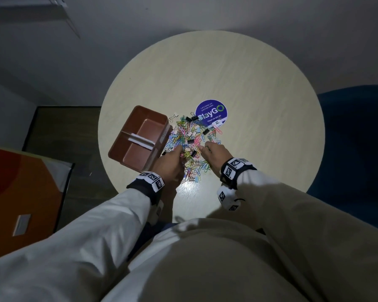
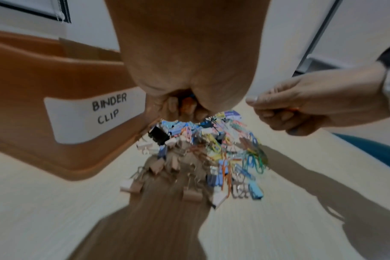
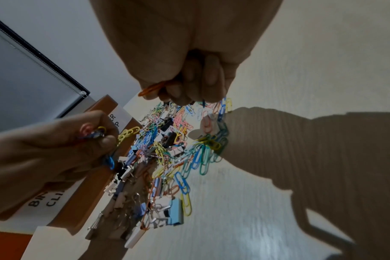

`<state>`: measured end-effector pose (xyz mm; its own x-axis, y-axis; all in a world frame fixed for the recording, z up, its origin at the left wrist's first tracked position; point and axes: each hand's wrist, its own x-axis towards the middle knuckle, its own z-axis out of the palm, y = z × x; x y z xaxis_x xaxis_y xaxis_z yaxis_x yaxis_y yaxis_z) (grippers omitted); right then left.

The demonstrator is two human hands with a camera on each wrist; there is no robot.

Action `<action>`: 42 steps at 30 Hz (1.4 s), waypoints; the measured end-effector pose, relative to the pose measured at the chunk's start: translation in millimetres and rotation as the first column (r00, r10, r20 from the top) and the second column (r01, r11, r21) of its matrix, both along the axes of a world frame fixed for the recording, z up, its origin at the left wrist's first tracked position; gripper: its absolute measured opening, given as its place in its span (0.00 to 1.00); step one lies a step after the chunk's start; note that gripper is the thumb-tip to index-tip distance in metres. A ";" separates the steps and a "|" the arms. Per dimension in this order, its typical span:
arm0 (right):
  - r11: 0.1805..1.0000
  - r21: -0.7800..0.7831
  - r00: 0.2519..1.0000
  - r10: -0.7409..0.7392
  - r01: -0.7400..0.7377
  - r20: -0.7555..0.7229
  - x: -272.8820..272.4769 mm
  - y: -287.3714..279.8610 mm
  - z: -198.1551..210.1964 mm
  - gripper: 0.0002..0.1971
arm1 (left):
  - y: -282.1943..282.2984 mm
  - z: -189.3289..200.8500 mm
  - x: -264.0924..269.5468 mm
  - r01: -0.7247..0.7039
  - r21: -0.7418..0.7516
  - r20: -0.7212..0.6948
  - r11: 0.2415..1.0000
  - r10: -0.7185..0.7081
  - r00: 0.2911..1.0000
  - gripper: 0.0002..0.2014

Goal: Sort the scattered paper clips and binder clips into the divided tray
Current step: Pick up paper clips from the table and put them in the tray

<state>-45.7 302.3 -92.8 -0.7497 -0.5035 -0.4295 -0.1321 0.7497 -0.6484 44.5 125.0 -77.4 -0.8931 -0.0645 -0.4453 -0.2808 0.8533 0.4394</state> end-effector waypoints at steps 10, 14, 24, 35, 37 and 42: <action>0.994 -0.086 0.996 0.060 -0.065 -0.061 -15.3 -40.3 17.3 0.20 | -49.2 52.3 -33.1 -0.221 0.065 -0.316 0.973 0.230 0.920 0.02; 0.989 -0.121 0.994 0.081 -0.090 -0.077 -16.5 -55.5 26.0 0.18 | -85.7 47.9 -61.2 -0.316 -0.127 -0.118 0.940 0.302 0.946 0.10; 0.984 -0.125 0.987 0.109 -0.124 -0.114 -24.2 -76.1 33.8 0.20 | -102.6 27.3 -100.7 -0.179 -0.250 0.228 0.952 0.238 0.944 0.14; 0.974 -0.224 0.999 0.012 -0.023 -0.050 -49.4 -139.3 54.7 0.18 | -122.1 22.4 -76.8 -0.501 -0.026 -0.246 0.865 0.480 0.842 0.09; 0.973 -0.229 0.999 0.000 -0.011 -0.050 -51.2 -160.3 59.1 0.16 | -128.0 22.4 -68.9 -0.509 -0.156 -0.367 0.847 0.429 0.826 0.16; 0.982 -0.096 0.985 0.157 -0.164 -0.071 -49.5 -201.2 49.2 0.07 | -145.1 16.2 -47.4 -0.460 -0.284 -0.282 0.841 0.385 0.879 0.21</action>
<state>-95.2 101.0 -43.5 -0.6795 -0.6581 -0.3244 -0.2884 0.6461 -0.7067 -2.8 -20.1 -61.2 -0.8117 -0.5676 -0.1378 -0.5834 0.7762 0.2391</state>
